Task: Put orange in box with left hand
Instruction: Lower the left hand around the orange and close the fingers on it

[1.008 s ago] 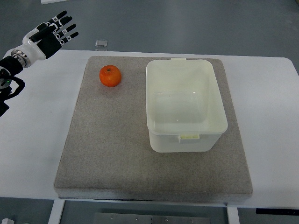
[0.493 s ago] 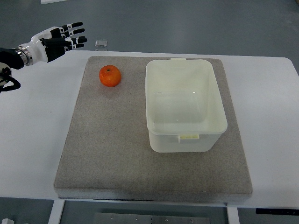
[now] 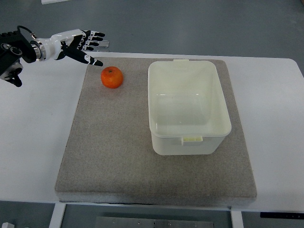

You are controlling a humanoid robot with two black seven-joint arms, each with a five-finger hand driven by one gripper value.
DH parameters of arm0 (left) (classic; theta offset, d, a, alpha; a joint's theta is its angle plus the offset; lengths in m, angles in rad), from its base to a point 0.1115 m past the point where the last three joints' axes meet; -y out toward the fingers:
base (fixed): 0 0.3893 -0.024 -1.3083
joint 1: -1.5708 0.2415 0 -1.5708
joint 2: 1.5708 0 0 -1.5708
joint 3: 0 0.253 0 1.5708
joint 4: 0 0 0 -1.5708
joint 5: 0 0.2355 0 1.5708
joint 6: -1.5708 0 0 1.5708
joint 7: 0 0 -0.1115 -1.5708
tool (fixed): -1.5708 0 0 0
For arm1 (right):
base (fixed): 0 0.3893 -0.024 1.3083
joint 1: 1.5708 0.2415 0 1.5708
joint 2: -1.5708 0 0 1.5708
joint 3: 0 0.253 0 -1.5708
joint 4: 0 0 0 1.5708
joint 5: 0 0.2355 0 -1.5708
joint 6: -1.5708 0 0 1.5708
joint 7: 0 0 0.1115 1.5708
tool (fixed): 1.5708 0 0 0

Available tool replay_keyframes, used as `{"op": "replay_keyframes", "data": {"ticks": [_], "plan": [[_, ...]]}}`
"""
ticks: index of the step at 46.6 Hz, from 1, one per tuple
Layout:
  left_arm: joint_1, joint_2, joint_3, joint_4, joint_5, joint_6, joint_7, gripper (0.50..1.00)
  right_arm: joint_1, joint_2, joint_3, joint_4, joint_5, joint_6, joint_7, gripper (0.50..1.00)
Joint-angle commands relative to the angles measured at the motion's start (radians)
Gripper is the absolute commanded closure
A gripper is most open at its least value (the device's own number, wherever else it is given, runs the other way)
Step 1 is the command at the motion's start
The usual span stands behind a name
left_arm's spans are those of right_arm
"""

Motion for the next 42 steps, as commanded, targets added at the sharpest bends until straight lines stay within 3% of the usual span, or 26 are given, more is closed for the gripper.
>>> {"op": "replay_keyframes", "data": {"ticks": [1, 10, 31, 42], "plan": [[0.001, -0.003, 0.027, -0.032, 0.103, 0.056, 0.0, 0.51, 0.0, 0.0, 0.0, 0.0, 0.0, 0.0, 0.0, 0.568], [-0.011, -0.014, 0.102, -0.052, 0.275, 0.125, 0.0, 0.512, 0.0, 0.0, 0.0, 0.0, 0.0, 0.0, 0.0, 0.568], [-0.008, -0.089, 0.105, -0.043, 0.47, 0.139, 0.0, 0.519, 0.0, 0.0, 0.0, 0.0, 0.0, 0.0, 0.0, 0.568], [0.007, -0.118, 0.104, -0.037, 0.602, 0.265, 0.001, 0.521, 0.0, 0.0, 0.0, 0.0, 0.0, 0.0, 0.0, 0.568]]}}
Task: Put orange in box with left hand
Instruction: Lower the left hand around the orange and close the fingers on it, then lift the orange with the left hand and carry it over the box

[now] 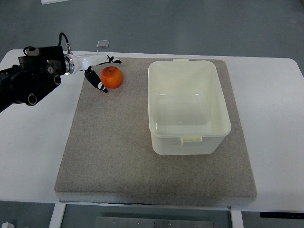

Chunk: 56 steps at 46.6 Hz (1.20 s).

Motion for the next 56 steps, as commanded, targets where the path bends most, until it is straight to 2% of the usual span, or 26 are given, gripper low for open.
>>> {"op": "replay_keyframes", "data": {"ticks": [1, 7, 10, 14, 21, 25, 30, 35, 39, 40, 47, 56], "plan": [[0.002, -0.004, 0.0, 0.001, 0.031, 0.023, 0.0, 0.521, 0.0, 0.0, 0.0, 0.0, 0.0, 0.0, 0.0, 0.568], [0.002, -0.01, 0.001, 0.001, 0.037, 0.023, 0.005, 0.542, 0.0, 0.0, 0.0, 0.0, 0.0, 0.0, 0.0, 0.568], [0.002, -0.01, 0.001, 0.001, 0.049, 0.023, 0.011, 0.615, 0.0, 0.0, 0.0, 0.0, 0.0, 0.0, 0.0, 0.568], [0.002, -0.012, 0.001, 0.003, 0.084, 0.023, 0.013, 0.666, 0.0, 0.0, 0.0, 0.0, 0.0, 0.0, 0.0, 0.568], [0.0, -0.015, 0.0, 0.001, 0.097, 0.02, 0.013, 0.679, 0.0, 0.0, 0.0, 0.0, 0.0, 0.0, 0.0, 0.568], [0.0, -0.015, 0.001, 0.001, 0.097, 0.017, 0.013, 0.718, 0.0, 0.0, 0.0, 0.0, 0.0, 0.0, 0.0, 0.568], [0.002, -0.016, 0.0, -0.003, 0.097, 0.016, 0.013, 0.731, 0.0, 0.0, 0.0, 0.0, 0.0, 0.0, 0.0, 0.568], [0.0, -0.015, 0.0, -0.008, 0.097, 0.009, 0.013, 0.818, 0.0, 0.0, 0.0, 0.0, 0.0, 0.0, 0.0, 0.568], [-0.008, -0.013, 0.0, -0.008, 0.097, -0.004, 0.013, 0.947, 0.0, 0.0, 0.0, 0.0, 0.0, 0.0, 0.0, 0.568], [-0.008, -0.013, 0.0, -0.009, 0.097, -0.007, 0.013, 0.992, 0.0, 0.0, 0.0, 0.0, 0.0, 0.0, 0.0, 0.568], [-0.018, 0.011, -0.011, -0.039, 0.089, -0.053, 0.011, 1.0, 0.0, 0.0, 0.0, 0.0, 0.0, 0.0, 0.0, 0.568], [-0.073, 0.116, -0.013, -0.147, 0.081, -0.11, 0.008, 1.0, 0.0, 0.0, 0.0, 0.0, 0.0, 0.0, 0.0, 0.568]]}}
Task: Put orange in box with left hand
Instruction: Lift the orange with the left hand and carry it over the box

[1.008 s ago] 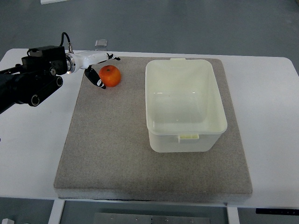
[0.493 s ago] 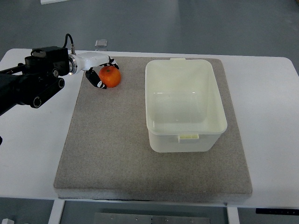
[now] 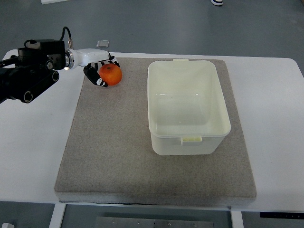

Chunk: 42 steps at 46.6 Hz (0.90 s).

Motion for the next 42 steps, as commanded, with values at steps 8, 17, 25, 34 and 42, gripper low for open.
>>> {"op": "replay_keyframes", "data": {"ticks": [8, 17, 25, 34, 42], "plan": [[-0.095, 0.099, -0.009, -0.131, -0.052, -0.089, -0.009, 1.0, 0.0, 0.0, 0.0, 0.0, 0.0, 0.0, 0.0, 0.568], [-0.192, 0.169, -0.009, -0.272, -0.162, -0.16, -0.012, 1.0, 0.0, 0.0, 0.0, 0.0, 0.0, 0.0, 0.0, 0.568], [-0.244, 0.175, -0.015, -0.433, -0.162, -0.192, -0.01, 1.0, 0.0, 0.0, 0.0, 0.0, 0.0, 0.0, 0.0, 0.568], [-0.283, 0.156, -0.012, -0.541, -0.152, -0.229, -0.01, 1.0, 0.0, 0.0, 0.0, 0.0, 0.0, 0.0, 0.0, 0.568], [-0.275, 0.084, 0.001, -0.559, -0.135, -0.235, -0.002, 1.0, 0.0, 0.0, 0.0, 0.0, 0.0, 0.0, 0.0, 0.568]]}}
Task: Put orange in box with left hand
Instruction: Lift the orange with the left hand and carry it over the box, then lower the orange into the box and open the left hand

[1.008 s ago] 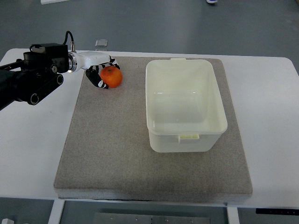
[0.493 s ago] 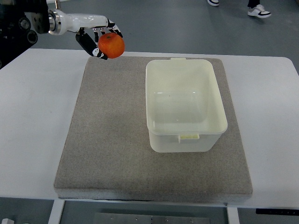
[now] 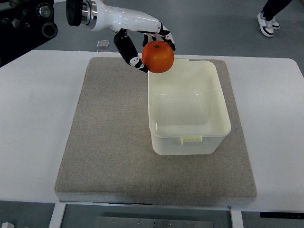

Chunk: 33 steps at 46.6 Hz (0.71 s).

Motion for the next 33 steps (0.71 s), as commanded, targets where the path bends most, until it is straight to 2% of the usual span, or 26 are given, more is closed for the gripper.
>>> {"op": "replay_keyframes", "data": {"ticks": [1, 15, 33], "plan": [[0.011, -0.041, 0.005, -0.001, 0.01, 0.0, 0.004, 1.0, 0.0, 0.0, 0.0, 0.0, 0.0, 0.0, 0.0, 0.568], [0.063, -0.162, 0.007, 0.008, 0.126, 0.001, 0.025, 1.0, 0.0, 0.0, 0.0, 0.0, 0.0, 0.0, 0.0, 0.568], [0.138, -0.225, 0.007, 0.051, 0.226, 0.015, 0.053, 1.0, 0.0, 0.0, 0.0, 0.0, 0.0, 0.0, 0.0, 0.568]]}}
